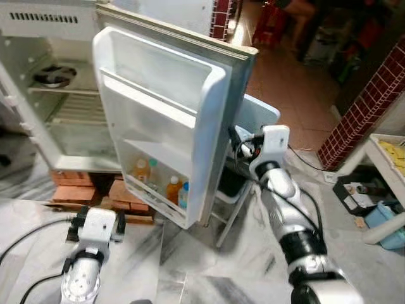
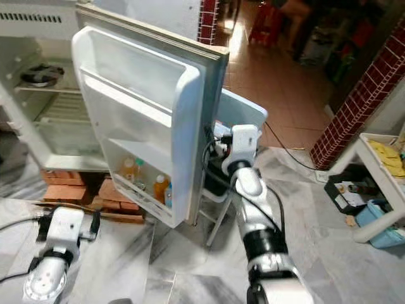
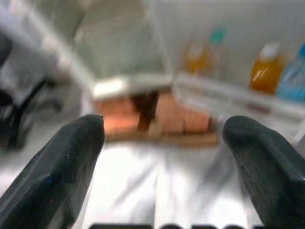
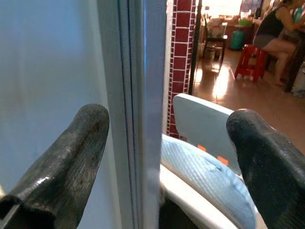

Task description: Restocking fridge

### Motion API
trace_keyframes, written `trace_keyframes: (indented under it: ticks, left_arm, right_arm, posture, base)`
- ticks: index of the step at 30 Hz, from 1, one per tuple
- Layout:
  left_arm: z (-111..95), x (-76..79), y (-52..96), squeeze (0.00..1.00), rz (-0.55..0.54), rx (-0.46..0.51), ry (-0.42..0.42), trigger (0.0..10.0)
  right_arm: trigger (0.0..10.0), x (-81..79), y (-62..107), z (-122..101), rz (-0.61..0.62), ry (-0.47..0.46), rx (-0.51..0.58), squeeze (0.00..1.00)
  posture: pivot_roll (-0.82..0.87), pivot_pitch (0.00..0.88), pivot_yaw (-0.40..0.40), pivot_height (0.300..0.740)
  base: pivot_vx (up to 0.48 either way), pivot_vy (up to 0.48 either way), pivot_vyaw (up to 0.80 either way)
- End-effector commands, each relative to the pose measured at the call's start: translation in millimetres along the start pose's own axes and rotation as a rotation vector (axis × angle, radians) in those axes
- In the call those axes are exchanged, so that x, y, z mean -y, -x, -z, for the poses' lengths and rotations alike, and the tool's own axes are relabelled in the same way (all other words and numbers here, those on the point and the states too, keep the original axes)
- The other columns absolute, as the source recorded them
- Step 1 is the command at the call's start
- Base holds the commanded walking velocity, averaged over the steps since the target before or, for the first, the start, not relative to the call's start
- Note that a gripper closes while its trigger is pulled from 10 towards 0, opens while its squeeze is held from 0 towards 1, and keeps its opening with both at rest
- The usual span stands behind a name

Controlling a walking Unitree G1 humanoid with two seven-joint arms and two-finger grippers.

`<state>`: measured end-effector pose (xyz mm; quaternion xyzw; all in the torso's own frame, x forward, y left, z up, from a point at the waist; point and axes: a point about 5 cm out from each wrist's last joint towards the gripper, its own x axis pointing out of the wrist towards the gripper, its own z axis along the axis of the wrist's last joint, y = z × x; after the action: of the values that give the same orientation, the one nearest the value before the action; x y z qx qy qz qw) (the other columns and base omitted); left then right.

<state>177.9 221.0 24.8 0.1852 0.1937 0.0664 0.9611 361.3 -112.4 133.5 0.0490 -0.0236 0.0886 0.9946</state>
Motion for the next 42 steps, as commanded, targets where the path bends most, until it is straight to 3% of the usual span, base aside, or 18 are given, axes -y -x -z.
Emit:
trace_keyframes:
  ticks: [1,3,5,6,10,12,14,15,17,18,20,23,28,30,34,38,41,42]
  left_arm:
    - [1.7,-3.4,2.0,0.0,-0.023,-0.021,0.005,10.0]
    - [1.6,-3.5,3.3,0.0,-0.025,-0.027,0.0,10.0]
    - [0.8,-2.2,4.7,0.0,-0.026,-0.034,0.0,10.0]
    - [0.8,-2.2,4.7,0.0,-0.026,-0.034,0.0,10.0]
    - [1.5,-0.5,5.7,0.0,-0.026,-0.04,0.003,10.0]
    - [0.7,-0.2,4.7,0.0,-0.023,-0.04,0.003,10.0]
    - [0.3,-0.1,4.3,0.0,-0.022,-0.04,0.002,10.0]
    - [-0.3,0.1,3.9,0.0,-0.019,-0.04,0.001,10.0]
    - [-0.6,0.4,3.5,0.0,-0.017,-0.04,0.0,10.0]
    - [-0.6,0.4,3.3,0.0,-0.017,-0.041,0.0,10.0]
    - [-0.6,0.4,3.2,0.0,-0.016,-0.041,0.0,10.0]
    - [0.5,0.2,4.0,0.0,-0.019,-0.045,0.0,10.0]
    - [3.2,-0.4,6.7,0.0,-0.026,-0.054,0.003,10.0]
    - [4.9,-1.3,8.2,0.0,-0.032,-0.061,0.005,10.0]
    - [5.0,-2.1,10.0,0.0,-0.036,-0.061,0.002,10.0]
    - [5.0,-2.9,10.6,0.0,-0.04,-0.06,0.004,10.0]
    - [-0.8,-5.5,7.2,0.0,-0.057,-0.026,0.015,10.0]
    - [-8.0,-8.2,3.5,0.0,-0.065,0.013,0.021,10.0]
  right_arm:
    - [10.0,-17.0,-13.4,-6.6,-0.029,-0.026,-0.017,0.0]
    - [10.0,-25.3,-19.5,-11.3,-0.049,-0.039,-0.02,0.0]
    - [10.0,-48.0,-30.2,-21.3,-0.12,-0.086,-0.025,0.0]
    - [10.0,-48.0,-30.2,-21.3,-0.12,-0.086,-0.025,0.0]
    - [10.0,-80.9,-33.2,-30.1,-0.275,-0.224,-0.02,0.0]
    - [10.0,-108.1,-28.1,-39.3,-0.463,-0.387,0.01,0.0]
    - [10.0,-121.0,-21.5,-45.6,-0.584,-0.457,0.037,0.0]
    - [10.0,-134.3,-7.6,-56.2,-0.757,-0.563,0.077,0.0]
    - [10.0,-141.5,10.1,-66.9,-0.931,-0.653,0.109,0.0]
    - [10.0,-141.1,22.7,-72.1,-1.027,-0.671,0.129,0.0]
    - [10.0,-139.9,28.7,-72.9,-1.069,-0.667,0.133,0.0]
    - [10.0,-123.8,48.7,-63.6,-1.213,-0.666,0.08,0.0]
    - [10.0,-100.1,59.5,-45.0,-1.235,-0.623,-0.026,0.0]
    - [10.0,-81.6,73.7,-32.7,-1.291,-0.556,-0.11,0.0]
    - [10.0,-67.8,87.4,-20.6,-1.346,-0.461,-0.192,0.0]
    - [10.0,-58.9,88.0,-1.5,-1.284,-0.319,-0.265,0.0]
    - [10.0,-53.1,77.6,8.3,-1.136,-0.229,-0.266,0.0]
    - [10.0,-48.0,67.0,10.7,-0.994,-0.222,-0.245,0.0]
  posture:
    - [0.15,0.037,-0.099,0.74]
    - [0.16,0.038,-0.106,0.74]
    - [0.18,0.034,-0.115,0.74]
    - [0.18,0.034,-0.115,0.74]
    - [0.18,0.029,-0.118,0.74]
    - [0.18,0.027,-0.118,0.74]
    - [0.18,0.025,-0.117,0.74]
    - [0.17,0.024,-0.115,0.74]
    - [0.17,0.023,-0.114,0.74]
    - [0.17,0.023,-0.114,0.74]
    - [0.17,0.023,-0.115,0.74]
    - [0.17,0.022,-0.116,0.74]
    - [0.18,0.021,-0.12,0.74]
    - [0.18,0.023,-0.119,0.74]
    - [0.18,0.029,-0.117,0.74]
    - [0.18,0.032,-0.114,0.74]
    - [0.17,0.039,-0.112,0.74]
    - [0.17,0.04,-0.11,0.74]
  base:
    - [0.0,0.0,0.0]
    - [0.0,0.0,0.0]
    - [0.0,0.0,0.0]
    - [0.0,0.0,0.0]
    - [0.0,0.0,0.0]
    - [0.0,0.0,0.0]
    - [0.0,0.0,0.0]
    - [0.0,0.0,0.0]
    - [0.0,0.0,0.0]
    - [0.0,0.0,0.0]
    - [0.0,0.0,0.0]
    - [0.0,0.0,0.0]
    - [0.0,0.0,0.0]
    - [0.0,0.0,0.0]
    - [0.0,0.0,0.0]
    - [0.0,0.0,0.0]
    - [0.0,0.0,0.0]
    - [0.0,0.0,0.0]
